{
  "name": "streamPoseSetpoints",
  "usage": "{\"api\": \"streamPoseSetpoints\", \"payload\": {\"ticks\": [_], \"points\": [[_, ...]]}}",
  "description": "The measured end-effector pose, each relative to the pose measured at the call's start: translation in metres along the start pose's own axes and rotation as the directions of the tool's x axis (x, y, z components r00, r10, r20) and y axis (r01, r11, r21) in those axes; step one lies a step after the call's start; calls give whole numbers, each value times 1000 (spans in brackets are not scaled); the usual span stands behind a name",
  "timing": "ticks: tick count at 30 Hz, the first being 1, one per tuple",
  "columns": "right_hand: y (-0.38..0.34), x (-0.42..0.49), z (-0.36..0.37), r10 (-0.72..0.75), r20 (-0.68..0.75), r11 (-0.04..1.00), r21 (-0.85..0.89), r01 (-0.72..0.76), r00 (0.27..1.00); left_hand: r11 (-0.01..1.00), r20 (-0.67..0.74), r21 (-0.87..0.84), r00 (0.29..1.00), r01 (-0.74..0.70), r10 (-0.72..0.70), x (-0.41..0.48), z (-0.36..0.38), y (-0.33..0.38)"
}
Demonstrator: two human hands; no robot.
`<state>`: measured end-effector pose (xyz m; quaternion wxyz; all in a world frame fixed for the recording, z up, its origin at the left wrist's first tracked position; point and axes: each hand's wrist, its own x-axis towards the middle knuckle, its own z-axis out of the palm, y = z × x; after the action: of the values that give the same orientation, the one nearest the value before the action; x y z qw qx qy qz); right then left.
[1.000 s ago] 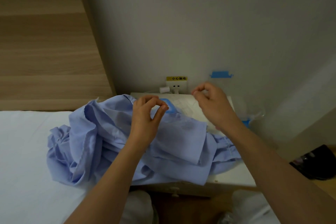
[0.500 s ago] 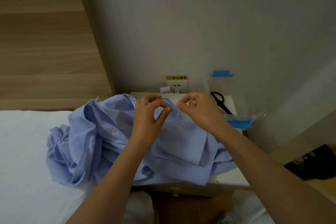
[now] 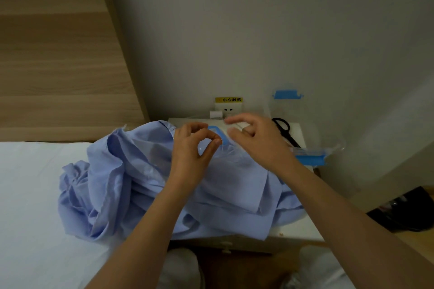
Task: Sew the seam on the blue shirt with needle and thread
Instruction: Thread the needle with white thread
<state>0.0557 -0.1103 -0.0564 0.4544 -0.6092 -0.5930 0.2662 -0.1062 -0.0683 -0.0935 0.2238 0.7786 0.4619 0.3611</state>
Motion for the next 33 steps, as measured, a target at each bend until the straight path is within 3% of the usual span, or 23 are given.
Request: {"api": "streamPoseSetpoints", "payload": {"ticks": [3, 14, 17, 20, 22, 26, 30, 33], "points": [[-1, -3, 4, 29, 123, 995, -94, -18, 992, 1000, 3, 19, 1000, 1, -1, 0, 0, 0], [3, 0, 5, 57, 103, 973, -229, -32, 993, 999, 32, 51, 999, -13, 11, 0, 4, -2], [4, 1, 5, -1, -80, 988, -152, -11, 997, 1000, -1, 27, 1000, 2, -2, 1, 2, -1], [3, 5, -2, -48, -369, 999, -5, 50, 928, 999, -27, 16, 999, 32, -32, 1, 1, -1], [6, 7, -8, -48, -431, 999, -2, 52, 901, 999, -28, 12, 999, 44, -43, 2, 1, 0], [12, 5, -7, 10, -255, 992, -117, -41, 967, 997, -9, 17, 997, 79, -79, 2, 2, 1], [7, 3, -4, -17, -140, 998, -60, 8, 990, 996, 9, 29, 997, 79, -80, 2, 2, 2], [3, -1, 2, 1, 52, 994, -109, 5, 999, 999, -7, 33, 999, 38, -38, 1, 2, 1]]}}
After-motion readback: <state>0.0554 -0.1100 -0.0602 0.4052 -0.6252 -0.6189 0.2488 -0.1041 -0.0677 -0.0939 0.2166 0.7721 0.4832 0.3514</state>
